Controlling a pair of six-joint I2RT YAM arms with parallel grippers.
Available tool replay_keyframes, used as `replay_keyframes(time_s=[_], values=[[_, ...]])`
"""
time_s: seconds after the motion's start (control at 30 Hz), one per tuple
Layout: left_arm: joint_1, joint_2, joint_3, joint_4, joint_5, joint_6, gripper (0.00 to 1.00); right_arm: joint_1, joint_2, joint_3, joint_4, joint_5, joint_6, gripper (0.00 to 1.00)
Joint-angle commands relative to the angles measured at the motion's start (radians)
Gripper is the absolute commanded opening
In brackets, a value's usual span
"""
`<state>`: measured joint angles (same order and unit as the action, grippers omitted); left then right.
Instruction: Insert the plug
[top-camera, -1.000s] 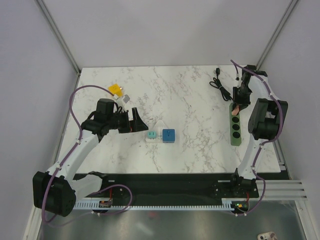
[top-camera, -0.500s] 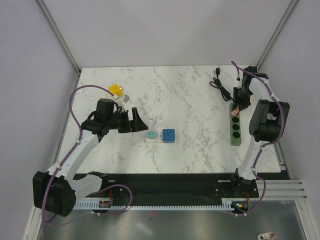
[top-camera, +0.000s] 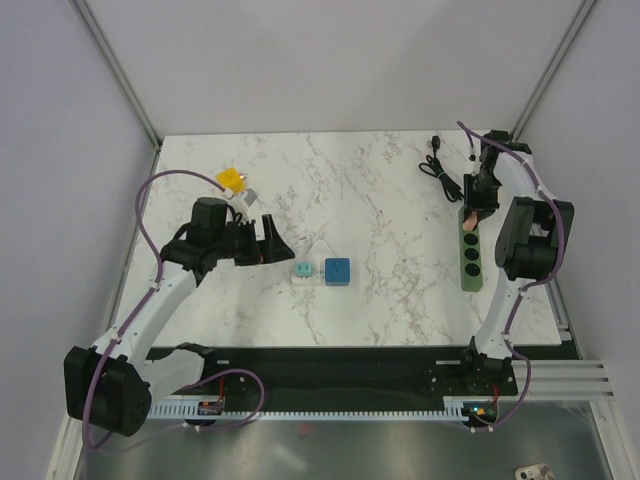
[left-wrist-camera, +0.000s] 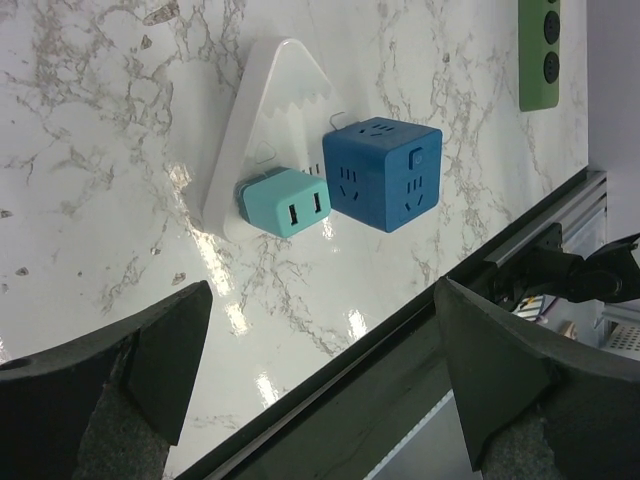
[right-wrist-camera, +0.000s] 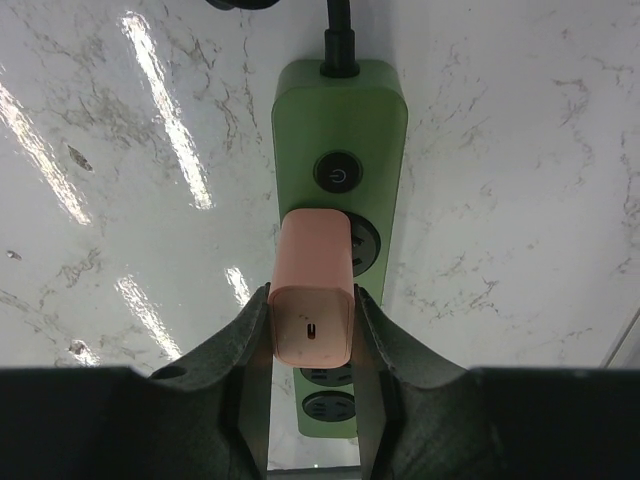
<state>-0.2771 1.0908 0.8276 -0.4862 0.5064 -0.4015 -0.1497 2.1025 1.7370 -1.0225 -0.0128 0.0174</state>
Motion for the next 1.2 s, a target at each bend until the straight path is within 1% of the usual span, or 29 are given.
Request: replay_keyframes(time_s=[0.0,0.07,0.13,0.17,0.2,0.27,0.3,0.43,0.5,0.57,0.6,0.67,0.7,0.77,0.8,0.83,0.87,0.93,0.97,1.0,1.07,1.13,1.17], values=[[-0.002,-0.04,0.008,-0.009,-0.051,0.046,1.0,0.073,0.163,-0.039,0.177,-0.058,0.001,0.05],[-0.002,-0.055,0.005,-0.009,-0.062,0.046,1.0,0.09,0.162,-0.031,0.174,-0.044,-0.01,0.05],[-0.002,-0.06,0.007,-0.009,-0.069,0.044,1.0,0.091,0.149,-0.037,0.177,-0.036,-0.008,0.09],[-0.002,-0.062,0.007,-0.009,-0.071,0.044,1.0,0.091,0.143,-0.04,0.177,-0.03,-0.008,0.13],[-0.002,-0.06,0.008,-0.009,-0.072,0.044,1.0,0.091,0.131,-0.044,0.177,-0.023,-0.008,0.2],[-0.002,-0.058,0.01,-0.009,-0.071,0.046,1.0,0.091,0.108,-0.051,0.177,-0.006,-0.01,0.28],[-0.002,-0.058,0.01,-0.011,-0.071,0.046,1.0,0.091,0.099,-0.054,0.177,0.002,-0.01,0.36],[-0.002,-0.074,0.004,-0.011,-0.075,0.046,1.0,0.091,0.05,-0.047,0.177,0.053,-0.007,0.48],[-0.002,-0.088,-0.002,-0.012,-0.085,0.044,1.0,0.091,0.013,-0.022,0.159,0.074,-0.005,0.54],[-0.002,-0.107,-0.007,-0.011,-0.089,0.039,1.0,0.091,-0.013,0.008,0.154,0.068,0.003,0.56],[-0.002,-0.112,-0.007,-0.012,-0.095,0.039,1.0,0.091,-0.039,0.018,0.153,0.048,0.006,0.63],[-0.002,-0.118,-0.005,-0.011,-0.098,0.038,1.0,0.093,-0.065,0.039,0.138,0.033,0.019,0.74],[-0.002,-0.118,-0.004,-0.009,-0.107,0.038,1.0,0.093,-0.09,0.045,0.13,0.028,0.026,0.82],[-0.001,-0.123,-0.005,-0.009,-0.114,0.036,1.0,0.102,-0.12,0.055,0.108,0.024,0.045,0.88],[-0.002,-0.123,-0.01,-0.011,-0.121,0.035,1.0,0.105,-0.156,0.052,0.107,0.022,0.053,0.96],[-0.002,-0.127,-0.012,-0.012,-0.123,0.027,1.0,0.117,-0.177,0.045,0.107,0.016,0.059,0.98],[-0.002,-0.14,-0.015,-0.014,-0.121,0.021,1.0,0.124,-0.221,0.029,0.107,0.016,0.076,0.98],[-0.002,-0.149,-0.025,-0.014,-0.131,-0.005,1.0,0.143,-0.269,0.004,0.113,-0.045,0.111,0.98],[-0.002,-0.154,-0.027,-0.015,-0.14,-0.019,1.0,0.145,-0.329,-0.028,0.127,-0.07,0.128,0.98],[-0.002,-0.155,-0.022,-0.014,-0.156,-0.034,1.0,0.174,-0.361,-0.052,0.142,-0.087,0.137,0.98],[-0.002,-0.147,-0.005,-0.015,-0.173,-0.085,0.99,0.211,-0.462,-0.126,0.188,-0.07,0.16,0.98],[-0.002,-0.125,0.034,-0.015,-0.216,-0.126,0.99,0.232,-0.522,-0.157,0.206,-0.055,0.194,0.98],[-0.002,-0.114,0.05,-0.014,-0.265,-0.134,0.99,0.239,-0.589,-0.198,0.223,-0.093,0.206,0.98]])
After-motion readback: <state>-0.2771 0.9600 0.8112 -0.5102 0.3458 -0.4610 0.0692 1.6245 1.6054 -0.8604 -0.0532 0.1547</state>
